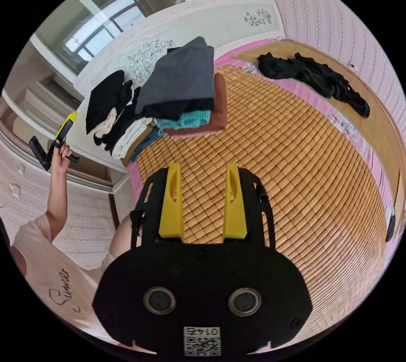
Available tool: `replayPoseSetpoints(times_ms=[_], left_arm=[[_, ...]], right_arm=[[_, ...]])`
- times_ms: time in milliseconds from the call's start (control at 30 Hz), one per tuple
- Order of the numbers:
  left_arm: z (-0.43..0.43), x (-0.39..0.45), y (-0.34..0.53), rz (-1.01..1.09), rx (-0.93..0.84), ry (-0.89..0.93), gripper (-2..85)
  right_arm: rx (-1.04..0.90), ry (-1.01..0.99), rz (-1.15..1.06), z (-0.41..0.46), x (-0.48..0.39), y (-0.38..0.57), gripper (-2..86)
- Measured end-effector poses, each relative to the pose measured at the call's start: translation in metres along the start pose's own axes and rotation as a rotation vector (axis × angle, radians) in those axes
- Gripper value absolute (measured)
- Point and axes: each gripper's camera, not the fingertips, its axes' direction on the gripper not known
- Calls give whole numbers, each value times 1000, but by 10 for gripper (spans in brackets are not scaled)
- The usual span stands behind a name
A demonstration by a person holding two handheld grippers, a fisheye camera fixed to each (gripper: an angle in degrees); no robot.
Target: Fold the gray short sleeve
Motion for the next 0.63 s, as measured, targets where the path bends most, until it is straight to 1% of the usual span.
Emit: replayPoseSetpoints(times_ms=[67,100,133,167,200,233,267,333,400,467,533,600,633], left_arm=[[-44,33,63,48,-47,102,63],[-54,43,80,62,-64,131,62],[-72,63,110,95,-102,189,61],[-88,88,137,172,-151,219,64],[-96,103,148,226,-175,214,65],[-114,133,167,323,-193,182,64],[-133,158,181,377,-164,145,63],[-157,185,192,411,-86,158,62],[-175,198,191,394,-26,228,60],[-196,198,186,381,69,333,59],[-207,187,182,348,110,346,59],[-213,164,181,273,132,336,58],[-216,143,181,204,132,322,58]], right_arm=[[-60,4,39,14,-13,100,151],[-73,15,67,16,-17,124,154],[-45,44,148,18,-27,169,158],[-12,52,228,17,-38,209,161],[3,47,256,16,-45,227,161],[31,34,292,15,-60,255,160],[47,34,304,13,-75,276,158],[73,82,282,8,-100,294,146],[104,186,242,6,-124,301,135],[161,321,120,11,-159,295,120],[171,326,37,23,-184,281,127],[118,260,-32,39,-207,260,137],[91,218,-100,51,-225,246,139]])
